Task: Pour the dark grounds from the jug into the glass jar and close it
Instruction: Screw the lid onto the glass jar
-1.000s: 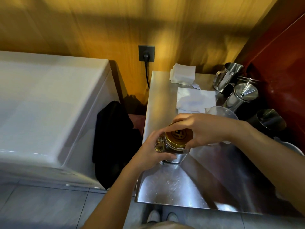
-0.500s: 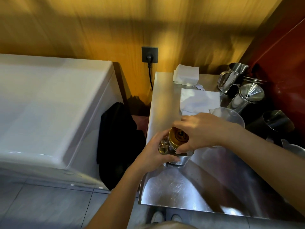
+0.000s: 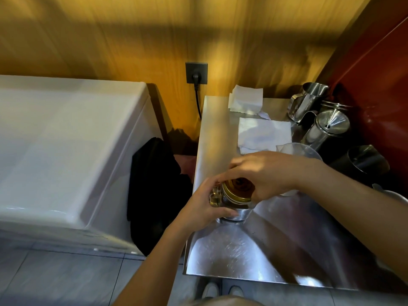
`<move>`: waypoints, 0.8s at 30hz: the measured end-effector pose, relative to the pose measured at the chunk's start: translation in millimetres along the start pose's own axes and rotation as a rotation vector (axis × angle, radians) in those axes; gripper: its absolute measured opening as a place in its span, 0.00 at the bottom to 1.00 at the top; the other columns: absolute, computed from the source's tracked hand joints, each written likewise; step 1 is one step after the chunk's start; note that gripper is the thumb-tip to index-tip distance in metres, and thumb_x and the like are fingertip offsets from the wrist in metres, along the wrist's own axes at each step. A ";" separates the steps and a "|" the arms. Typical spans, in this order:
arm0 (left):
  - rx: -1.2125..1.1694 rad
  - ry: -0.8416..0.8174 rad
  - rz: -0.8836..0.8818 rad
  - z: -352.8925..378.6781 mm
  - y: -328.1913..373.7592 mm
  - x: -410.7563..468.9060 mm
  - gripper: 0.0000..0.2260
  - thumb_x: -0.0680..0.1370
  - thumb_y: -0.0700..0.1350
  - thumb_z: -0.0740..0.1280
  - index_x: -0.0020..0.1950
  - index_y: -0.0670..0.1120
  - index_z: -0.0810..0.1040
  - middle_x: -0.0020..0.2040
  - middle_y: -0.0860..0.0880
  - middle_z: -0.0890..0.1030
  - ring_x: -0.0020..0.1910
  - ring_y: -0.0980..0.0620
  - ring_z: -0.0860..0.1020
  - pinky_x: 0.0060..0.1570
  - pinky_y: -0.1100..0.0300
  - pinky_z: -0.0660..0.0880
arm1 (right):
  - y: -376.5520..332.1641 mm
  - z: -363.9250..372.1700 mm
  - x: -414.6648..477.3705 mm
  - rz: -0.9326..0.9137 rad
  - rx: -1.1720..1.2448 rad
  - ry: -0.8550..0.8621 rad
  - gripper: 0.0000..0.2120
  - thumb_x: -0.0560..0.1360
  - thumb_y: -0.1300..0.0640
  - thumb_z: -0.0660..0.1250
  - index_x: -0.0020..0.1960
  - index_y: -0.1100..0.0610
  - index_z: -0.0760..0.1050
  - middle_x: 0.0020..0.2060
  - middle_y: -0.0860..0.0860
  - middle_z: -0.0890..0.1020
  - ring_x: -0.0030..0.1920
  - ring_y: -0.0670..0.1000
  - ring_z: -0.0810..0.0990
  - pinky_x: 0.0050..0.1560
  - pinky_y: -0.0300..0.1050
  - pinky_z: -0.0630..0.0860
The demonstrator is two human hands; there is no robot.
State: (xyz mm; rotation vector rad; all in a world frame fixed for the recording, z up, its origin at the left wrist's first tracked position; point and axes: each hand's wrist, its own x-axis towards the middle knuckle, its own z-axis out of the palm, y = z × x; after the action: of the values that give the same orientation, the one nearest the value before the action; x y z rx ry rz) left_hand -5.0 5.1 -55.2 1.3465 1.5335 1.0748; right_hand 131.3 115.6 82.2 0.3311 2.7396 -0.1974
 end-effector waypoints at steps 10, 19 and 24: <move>-0.046 0.016 0.043 1.8 3.1 -3.7 0.34 0.62 0.50 0.80 0.62 0.68 0.68 0.58 0.63 0.73 0.59 0.64 0.73 0.53 0.74 0.69 | -7.1 12.3 1.1 0.236 -0.141 0.249 0.34 0.60 0.21 0.50 0.34 0.52 0.70 0.30 0.47 0.71 0.29 0.47 0.70 0.31 0.42 0.68; -0.019 0.032 0.040 3.1 2.7 -3.1 0.35 0.61 0.52 0.80 0.61 0.71 0.67 0.59 0.62 0.72 0.58 0.66 0.72 0.53 0.75 0.69 | -11.6 19.2 -2.0 0.192 -0.179 0.249 0.33 0.64 0.25 0.58 0.54 0.52 0.70 0.42 0.51 0.78 0.38 0.52 0.76 0.36 0.43 0.69; -0.029 0.028 0.053 3.4 4.2 -3.9 0.35 0.62 0.49 0.80 0.62 0.70 0.67 0.60 0.64 0.72 0.61 0.63 0.72 0.56 0.71 0.69 | -1.9 11.6 -8.9 0.064 0.052 0.124 0.31 0.68 0.35 0.65 0.67 0.42 0.61 0.62 0.49 0.70 0.58 0.51 0.71 0.51 0.51 0.75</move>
State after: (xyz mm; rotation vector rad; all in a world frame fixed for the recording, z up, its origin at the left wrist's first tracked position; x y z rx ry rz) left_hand -0.1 1.7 -52.1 1.3644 1.5044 1.1491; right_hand 142.9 109.9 75.1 0.4585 2.8448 -0.2384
